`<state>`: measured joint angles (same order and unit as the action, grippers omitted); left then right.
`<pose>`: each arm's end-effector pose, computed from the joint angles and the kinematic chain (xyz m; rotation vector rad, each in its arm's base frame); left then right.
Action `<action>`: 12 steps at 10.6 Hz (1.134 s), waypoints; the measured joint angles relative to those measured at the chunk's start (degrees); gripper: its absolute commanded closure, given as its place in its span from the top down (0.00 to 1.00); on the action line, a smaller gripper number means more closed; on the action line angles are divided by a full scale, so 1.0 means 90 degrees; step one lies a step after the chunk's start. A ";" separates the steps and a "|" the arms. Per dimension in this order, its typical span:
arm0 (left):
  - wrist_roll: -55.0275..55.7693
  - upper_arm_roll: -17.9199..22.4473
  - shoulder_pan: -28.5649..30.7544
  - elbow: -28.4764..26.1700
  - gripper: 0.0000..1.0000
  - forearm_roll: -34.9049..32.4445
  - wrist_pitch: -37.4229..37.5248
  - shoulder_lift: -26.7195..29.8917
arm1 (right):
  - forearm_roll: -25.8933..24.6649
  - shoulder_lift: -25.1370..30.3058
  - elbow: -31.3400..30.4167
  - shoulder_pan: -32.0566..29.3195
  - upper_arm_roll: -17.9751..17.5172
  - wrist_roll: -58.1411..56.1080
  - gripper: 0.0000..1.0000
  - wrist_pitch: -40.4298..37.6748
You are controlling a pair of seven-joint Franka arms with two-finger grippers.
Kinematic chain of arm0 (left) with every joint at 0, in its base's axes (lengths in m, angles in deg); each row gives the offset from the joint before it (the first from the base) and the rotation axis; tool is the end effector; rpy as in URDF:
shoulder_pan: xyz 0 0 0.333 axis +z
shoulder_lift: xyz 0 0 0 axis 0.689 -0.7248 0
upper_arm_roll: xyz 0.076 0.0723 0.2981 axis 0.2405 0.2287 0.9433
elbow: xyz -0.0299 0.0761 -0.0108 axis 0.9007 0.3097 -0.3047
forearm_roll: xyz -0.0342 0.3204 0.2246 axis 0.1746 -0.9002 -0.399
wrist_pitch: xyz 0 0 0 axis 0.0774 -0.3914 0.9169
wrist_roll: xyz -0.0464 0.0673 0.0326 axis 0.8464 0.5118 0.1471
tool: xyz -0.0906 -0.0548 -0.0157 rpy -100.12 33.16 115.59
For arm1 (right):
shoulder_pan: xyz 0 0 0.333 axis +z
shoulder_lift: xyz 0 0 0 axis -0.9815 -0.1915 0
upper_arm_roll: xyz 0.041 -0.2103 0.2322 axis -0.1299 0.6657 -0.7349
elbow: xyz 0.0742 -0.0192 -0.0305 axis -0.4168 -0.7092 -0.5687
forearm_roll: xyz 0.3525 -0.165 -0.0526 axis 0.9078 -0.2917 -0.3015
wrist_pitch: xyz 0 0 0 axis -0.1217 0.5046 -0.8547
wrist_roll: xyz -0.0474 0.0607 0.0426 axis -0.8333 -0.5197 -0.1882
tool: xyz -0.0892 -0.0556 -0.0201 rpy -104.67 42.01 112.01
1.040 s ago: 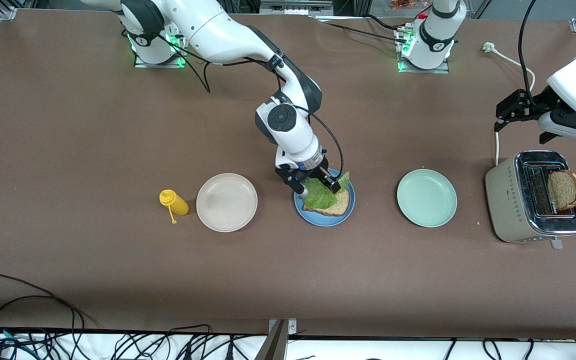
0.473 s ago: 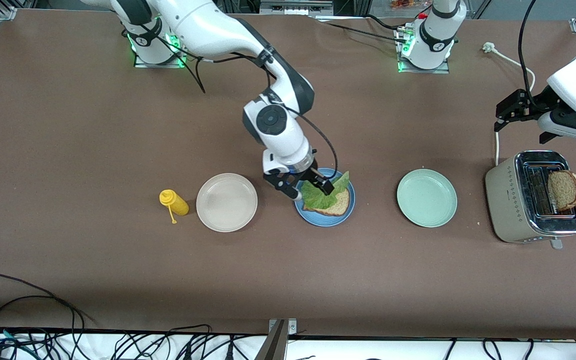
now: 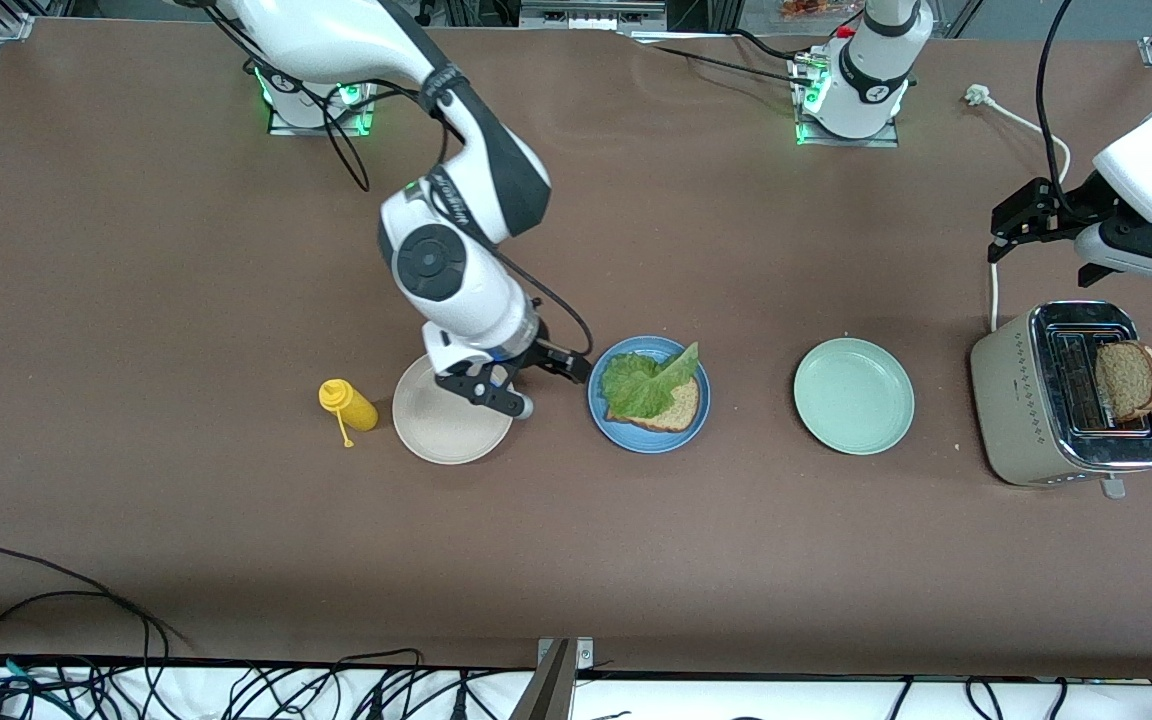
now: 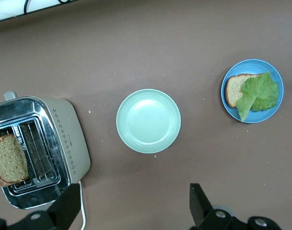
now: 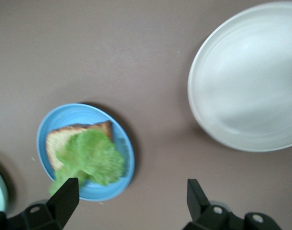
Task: Make sandwich in blue plate with both arms
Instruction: 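Open the right gripper and draw it back from the blue plate, then move the right gripper beside the yellow mustard bottle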
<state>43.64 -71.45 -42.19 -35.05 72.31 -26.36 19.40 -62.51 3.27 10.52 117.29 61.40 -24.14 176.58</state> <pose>0.5603 -0.0363 0.6124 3.0876 -0.4142 0.0631 0.6053 0.4413 0.3511 -2.8546 0.5294 0.0920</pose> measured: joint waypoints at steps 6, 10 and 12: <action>0.0000 0.0002 0.0003 0.0000 1.00 0.0000 0.0012 -0.0005 | 0.0000 0.1579 -0.1178 -0.1357 -0.0118 -0.5246 1.00 -0.1600; 0.0000 0.0003 0.0002 0.0000 1.00 0.0000 0.0039 -0.0010 | -0.0719 0.2152 -0.1334 -0.1833 -0.0131 -0.7850 1.00 -0.2094; 0.0000 0.0004 0.0002 0.0000 1.00 0.0000 0.0040 -0.0011 | -0.0808 0.2448 -0.1683 -0.2035 -0.0140 -0.8943 1.00 -0.2095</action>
<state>43.64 -71.41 -42.17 -35.05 72.31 -26.00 19.30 -69.78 25.30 -4.63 98.97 60.14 -104.63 157.72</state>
